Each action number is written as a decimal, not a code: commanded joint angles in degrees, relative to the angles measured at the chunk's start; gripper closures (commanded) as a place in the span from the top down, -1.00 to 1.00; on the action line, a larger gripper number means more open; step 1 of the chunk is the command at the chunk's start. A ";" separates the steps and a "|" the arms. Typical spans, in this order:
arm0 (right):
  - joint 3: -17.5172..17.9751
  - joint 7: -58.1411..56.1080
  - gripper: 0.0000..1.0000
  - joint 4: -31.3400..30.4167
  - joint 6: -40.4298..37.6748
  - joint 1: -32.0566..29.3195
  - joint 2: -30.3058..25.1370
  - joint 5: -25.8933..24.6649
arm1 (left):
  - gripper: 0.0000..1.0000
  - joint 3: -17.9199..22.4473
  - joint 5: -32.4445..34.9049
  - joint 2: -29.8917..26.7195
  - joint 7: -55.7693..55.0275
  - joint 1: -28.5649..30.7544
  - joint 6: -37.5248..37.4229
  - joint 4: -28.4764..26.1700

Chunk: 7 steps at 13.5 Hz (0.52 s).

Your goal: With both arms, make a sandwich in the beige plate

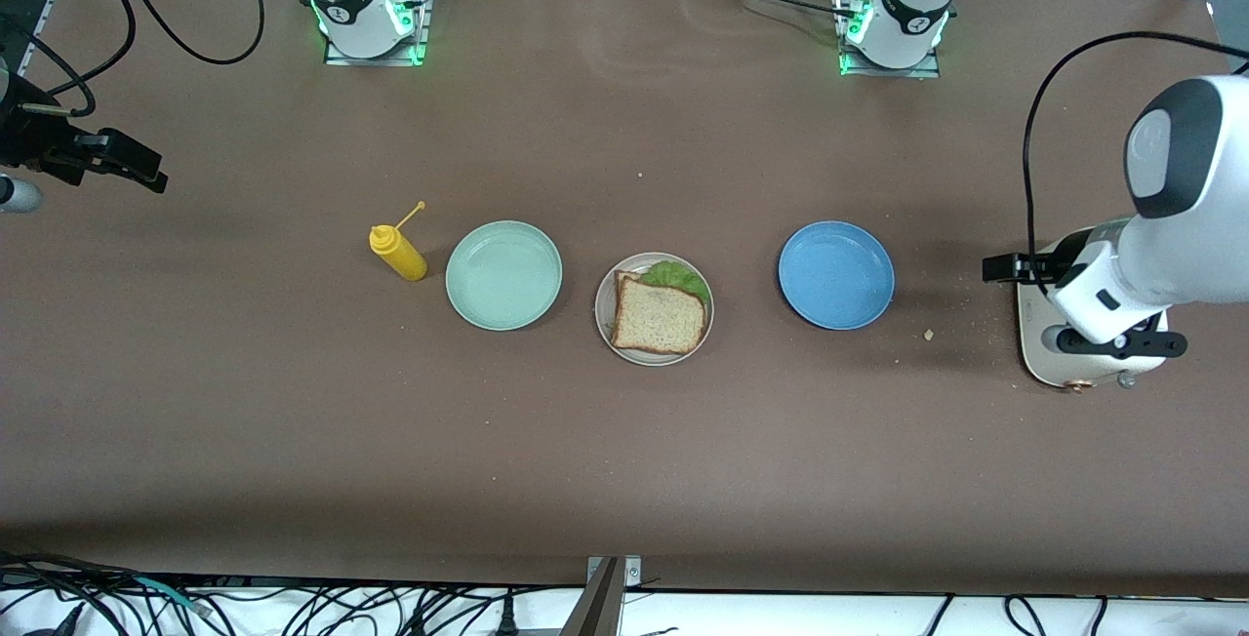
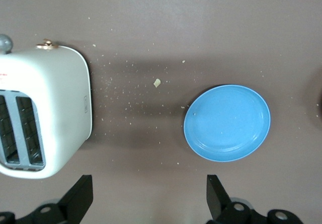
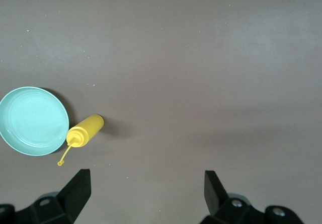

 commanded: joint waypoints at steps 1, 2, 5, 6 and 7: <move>0.19 1.17 1.00 -6.12 4.26 -0.32 -4.58 1.51 | 0.99 -0.16 1.94 -3.89 -0.46 0.17 -1.17 -1.83; 0.10 1.87 1.00 -7.79 4.88 -0.32 -6.07 2.47 | 0.99 -0.16 2.55 -4.86 -0.55 0.43 -1.17 -1.91; 0.19 1.79 1.00 -7.28 4.27 -0.23 -6.00 2.39 | 0.99 -0.77 3.25 -7.41 -0.46 2.36 -1.17 -2.71; 0.19 0.92 1.00 -7.11 4.27 -0.32 -5.91 2.39 | 0.99 -1.82 3.26 -8.81 -0.38 4.02 -0.74 -3.14; 0.19 0.82 1.00 -6.41 4.27 -0.23 -5.39 1.87 | 0.99 -4.61 3.26 -9.87 -0.37 6.91 -0.30 -4.02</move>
